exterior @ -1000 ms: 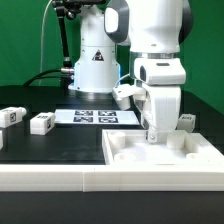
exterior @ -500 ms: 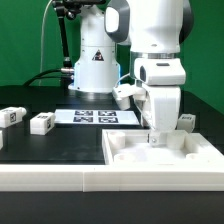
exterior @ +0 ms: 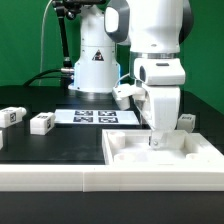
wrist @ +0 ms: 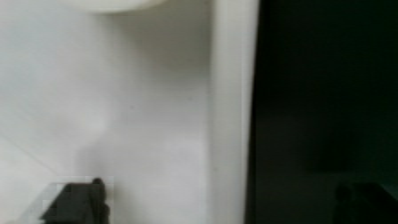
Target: Assemble one leg
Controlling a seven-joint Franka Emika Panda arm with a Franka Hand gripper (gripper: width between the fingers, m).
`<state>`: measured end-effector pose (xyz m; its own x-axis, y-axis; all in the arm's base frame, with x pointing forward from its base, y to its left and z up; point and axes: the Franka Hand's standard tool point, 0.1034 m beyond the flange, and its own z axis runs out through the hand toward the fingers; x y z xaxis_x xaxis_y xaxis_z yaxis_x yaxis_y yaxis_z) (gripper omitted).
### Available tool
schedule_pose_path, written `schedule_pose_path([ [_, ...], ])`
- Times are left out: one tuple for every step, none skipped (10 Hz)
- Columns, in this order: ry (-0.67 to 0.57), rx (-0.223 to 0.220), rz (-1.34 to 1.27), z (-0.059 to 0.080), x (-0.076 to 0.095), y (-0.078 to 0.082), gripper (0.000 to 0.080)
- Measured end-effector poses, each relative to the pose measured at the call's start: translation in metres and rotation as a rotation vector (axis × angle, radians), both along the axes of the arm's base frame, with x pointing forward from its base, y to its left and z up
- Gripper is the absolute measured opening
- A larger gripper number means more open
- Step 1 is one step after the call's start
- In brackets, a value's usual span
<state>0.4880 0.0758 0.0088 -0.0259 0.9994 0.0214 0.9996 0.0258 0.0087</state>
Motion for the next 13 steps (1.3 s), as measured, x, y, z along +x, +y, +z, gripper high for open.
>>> schedule_pose_path([
  [0.0,0.0,0.0,0.0,0.0,0.0,0.0647],
  [0.0,-0.003,-0.009,0.003,0.0,0.001,0.0649],
  [-0.006,-0.01,-0.021,0.014,0.0,0.003,0.0649],
  [-0.018,-0.017,-0.041,0.028,-0.003,0.005,0.0649],
  [-0.023,-0.023,-0.073,0.039,-0.005,0.008,0.0649],
  [-0.033,-0.026,-0.122,0.049,-0.009,0.011,0.0649],
  [-0.047,-0.021,-0.18,0.055,-0.014,0.015,0.0649],
  [-0.043,-0.022,-0.173,0.054,-0.016,0.014,0.0649],
  [-0.042,-0.021,-0.188,0.053,-0.015,0.014,0.0649],
  [-0.04,-0.017,-0.266,0.053,-0.015,0.014,0.0649],
  [-0.039,-0.015,-0.343,0.053,-0.015,0.015,0.0649],
  [-0.038,-0.013,-0.409,0.053,-0.016,0.014,0.0649],
  [-0.046,0.005,-0.533,0.052,-0.016,0.016,0.0649],
])
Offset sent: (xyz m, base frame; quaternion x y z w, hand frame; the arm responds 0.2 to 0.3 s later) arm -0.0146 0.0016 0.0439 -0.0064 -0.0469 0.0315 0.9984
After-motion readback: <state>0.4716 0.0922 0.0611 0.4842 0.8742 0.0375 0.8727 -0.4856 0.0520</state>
